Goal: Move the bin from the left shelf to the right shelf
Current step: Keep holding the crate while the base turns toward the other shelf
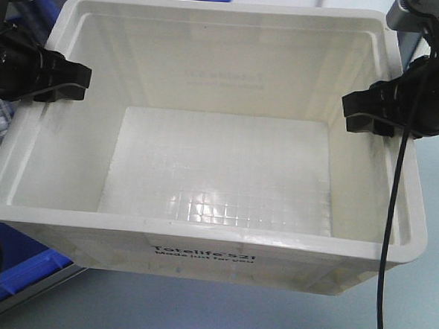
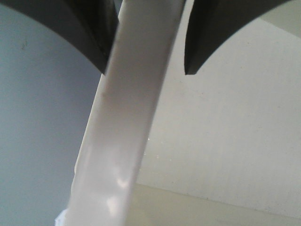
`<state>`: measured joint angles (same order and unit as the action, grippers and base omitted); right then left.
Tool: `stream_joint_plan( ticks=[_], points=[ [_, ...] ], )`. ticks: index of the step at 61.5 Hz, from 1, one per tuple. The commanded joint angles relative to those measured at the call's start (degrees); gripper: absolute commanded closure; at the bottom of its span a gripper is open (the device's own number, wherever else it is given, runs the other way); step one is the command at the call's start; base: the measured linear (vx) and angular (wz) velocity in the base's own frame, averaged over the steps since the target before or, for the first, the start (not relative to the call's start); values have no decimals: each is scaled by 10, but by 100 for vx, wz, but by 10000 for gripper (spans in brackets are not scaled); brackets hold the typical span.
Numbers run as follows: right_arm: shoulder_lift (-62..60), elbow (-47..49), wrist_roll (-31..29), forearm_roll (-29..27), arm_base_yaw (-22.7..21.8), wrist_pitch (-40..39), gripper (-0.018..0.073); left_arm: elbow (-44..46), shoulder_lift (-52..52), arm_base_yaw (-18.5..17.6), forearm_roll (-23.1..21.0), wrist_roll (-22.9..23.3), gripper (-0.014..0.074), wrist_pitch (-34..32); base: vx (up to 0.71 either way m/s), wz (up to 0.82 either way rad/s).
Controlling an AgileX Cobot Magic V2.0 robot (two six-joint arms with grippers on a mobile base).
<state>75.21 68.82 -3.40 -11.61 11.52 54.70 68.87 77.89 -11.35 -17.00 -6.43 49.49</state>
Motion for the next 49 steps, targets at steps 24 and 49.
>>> stream_joint_plan(
  ticks=[24, 49],
  points=[
    [-23, 21, -10, 9, -3, -43, 564, 26, -28, -3, -11, -14, 598, -45, 9, 65],
    [-23, 21, -10, 9, -3, -43, 564, 26, -28, -3, -11, -14, 598, -45, 5, 51]
  ],
)
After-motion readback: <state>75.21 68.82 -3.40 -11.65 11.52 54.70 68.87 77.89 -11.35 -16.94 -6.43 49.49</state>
